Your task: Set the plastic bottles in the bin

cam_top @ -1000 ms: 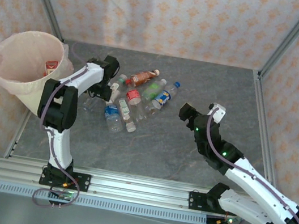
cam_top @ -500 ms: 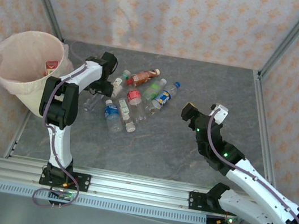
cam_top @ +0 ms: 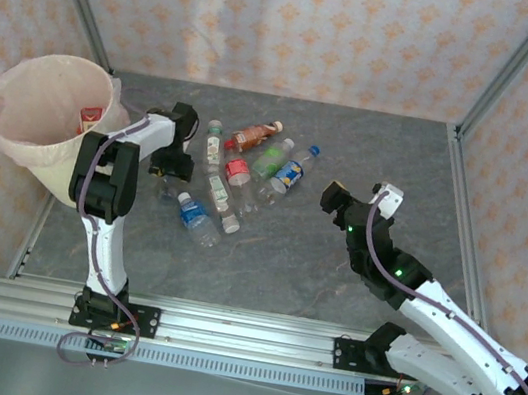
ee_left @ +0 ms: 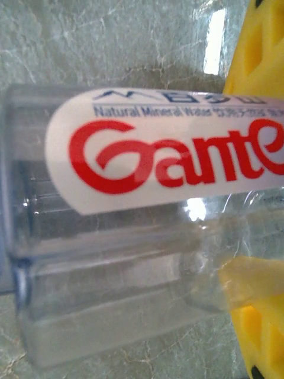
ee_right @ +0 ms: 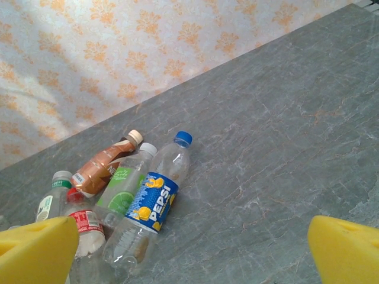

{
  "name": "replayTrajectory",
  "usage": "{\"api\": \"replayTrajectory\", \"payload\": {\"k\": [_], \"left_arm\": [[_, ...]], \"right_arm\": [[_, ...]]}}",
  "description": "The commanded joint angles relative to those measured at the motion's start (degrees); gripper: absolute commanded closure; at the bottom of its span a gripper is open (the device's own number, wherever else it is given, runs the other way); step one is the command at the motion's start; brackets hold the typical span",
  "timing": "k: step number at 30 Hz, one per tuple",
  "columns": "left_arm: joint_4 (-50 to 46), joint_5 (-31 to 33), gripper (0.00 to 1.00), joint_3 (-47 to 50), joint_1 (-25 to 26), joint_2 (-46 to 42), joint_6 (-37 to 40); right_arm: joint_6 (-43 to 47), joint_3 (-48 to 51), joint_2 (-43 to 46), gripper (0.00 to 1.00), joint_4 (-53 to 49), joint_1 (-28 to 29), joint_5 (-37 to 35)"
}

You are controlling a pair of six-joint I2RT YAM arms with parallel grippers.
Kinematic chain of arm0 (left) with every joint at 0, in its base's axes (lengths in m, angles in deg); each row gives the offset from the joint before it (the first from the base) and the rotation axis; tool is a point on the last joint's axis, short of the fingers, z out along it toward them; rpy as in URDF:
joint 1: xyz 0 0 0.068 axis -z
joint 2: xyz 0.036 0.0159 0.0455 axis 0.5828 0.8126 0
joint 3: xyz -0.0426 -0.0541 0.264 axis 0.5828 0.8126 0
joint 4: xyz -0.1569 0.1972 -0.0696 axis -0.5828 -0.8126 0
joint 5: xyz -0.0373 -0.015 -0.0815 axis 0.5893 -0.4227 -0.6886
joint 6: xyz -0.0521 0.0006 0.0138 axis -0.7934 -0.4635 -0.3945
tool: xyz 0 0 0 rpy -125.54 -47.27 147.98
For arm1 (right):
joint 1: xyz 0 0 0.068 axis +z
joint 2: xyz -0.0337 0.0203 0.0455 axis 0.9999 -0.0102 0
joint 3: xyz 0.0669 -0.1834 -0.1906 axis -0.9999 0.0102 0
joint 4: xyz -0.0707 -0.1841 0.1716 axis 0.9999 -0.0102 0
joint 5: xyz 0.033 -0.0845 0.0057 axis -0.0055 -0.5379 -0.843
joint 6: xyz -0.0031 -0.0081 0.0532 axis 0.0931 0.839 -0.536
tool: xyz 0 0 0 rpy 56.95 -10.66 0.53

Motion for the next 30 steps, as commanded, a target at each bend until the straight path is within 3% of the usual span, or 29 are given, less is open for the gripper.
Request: {"api": "replayTrajectory", "payload": {"k": [1,10,17,24,30], "left_arm": [[-2.6,1.5,0.45,-2.2,1.2,-1.6,0.3],[-5.8,5.5,0.53,-10.6,8.7,-21.2,-3.6],[-10.9,28.1,0.54,-20.9,8.1,-32.0,-9.4],[-8.1,28.4,0.54,-21.6,-9.9,-37.5,-10.9],[-8.0,24.2,0.51,-18.5,-24.9,-37.1,-15.6]], "right_arm": [[1.3,0.3,0.1,0.01,0.4,-0.2,-2.1],[7.8,1.2,-0.9,0.01,7.2,-0.1,4.7],[10.6,-0.8,-3.7,0.01,9.5,-0.2,6.6],[10.6,-2.6,-6.5,0.01,10.4,-0.2,9.1],[10.5,-3.2,-7.5,0.01,10.5,-0.2,11.2]]}}
